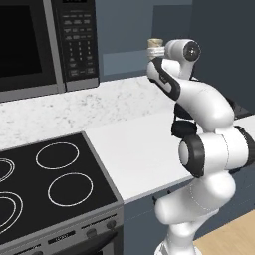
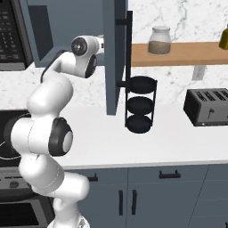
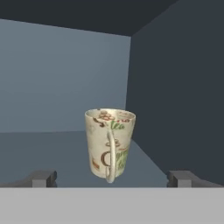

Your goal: Gather all objects into one cabinet and sort the glasses and bowls to opposite sides.

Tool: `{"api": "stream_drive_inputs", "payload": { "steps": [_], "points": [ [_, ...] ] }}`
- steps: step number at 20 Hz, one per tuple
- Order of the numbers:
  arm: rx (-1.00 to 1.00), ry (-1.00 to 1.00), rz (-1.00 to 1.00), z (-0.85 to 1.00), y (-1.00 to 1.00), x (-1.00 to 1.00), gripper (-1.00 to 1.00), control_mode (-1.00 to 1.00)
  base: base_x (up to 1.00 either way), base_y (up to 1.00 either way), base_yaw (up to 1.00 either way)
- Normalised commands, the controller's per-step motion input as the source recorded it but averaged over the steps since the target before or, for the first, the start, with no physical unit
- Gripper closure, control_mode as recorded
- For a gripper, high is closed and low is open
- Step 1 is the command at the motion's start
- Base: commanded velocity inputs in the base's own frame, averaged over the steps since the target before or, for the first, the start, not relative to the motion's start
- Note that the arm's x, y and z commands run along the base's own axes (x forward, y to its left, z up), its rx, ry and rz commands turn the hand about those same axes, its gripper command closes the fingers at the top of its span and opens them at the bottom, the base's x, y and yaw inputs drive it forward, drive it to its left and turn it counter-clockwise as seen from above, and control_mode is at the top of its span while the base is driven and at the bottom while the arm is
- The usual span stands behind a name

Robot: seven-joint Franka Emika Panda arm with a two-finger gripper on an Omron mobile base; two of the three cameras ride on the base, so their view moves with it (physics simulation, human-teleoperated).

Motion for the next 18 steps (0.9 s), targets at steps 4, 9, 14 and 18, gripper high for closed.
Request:
{"api": "stream_drive_inputs", "payload": {
  "steps": [4,9,14,18],
  "points": [
    [0.0,0.0,0.0,-0.06,-0.08,0.15,-1.0,-1.0,0.0,0.0,0.0],
    [0.0,0.0,0.0,-0.05,-0.01,0.13,-1.0,-1.0,0.0,0.0,0.0],
    [0.0,0.01,0.0,-0.09,0.0,0.19,-1.0,-1.0,0.0,0.0,0.0],
    [0.0,0.01,0.0,-0.12,0.0,0.21,-1.0,-1.0,0.0,0.0,0.0]
  ]
}}
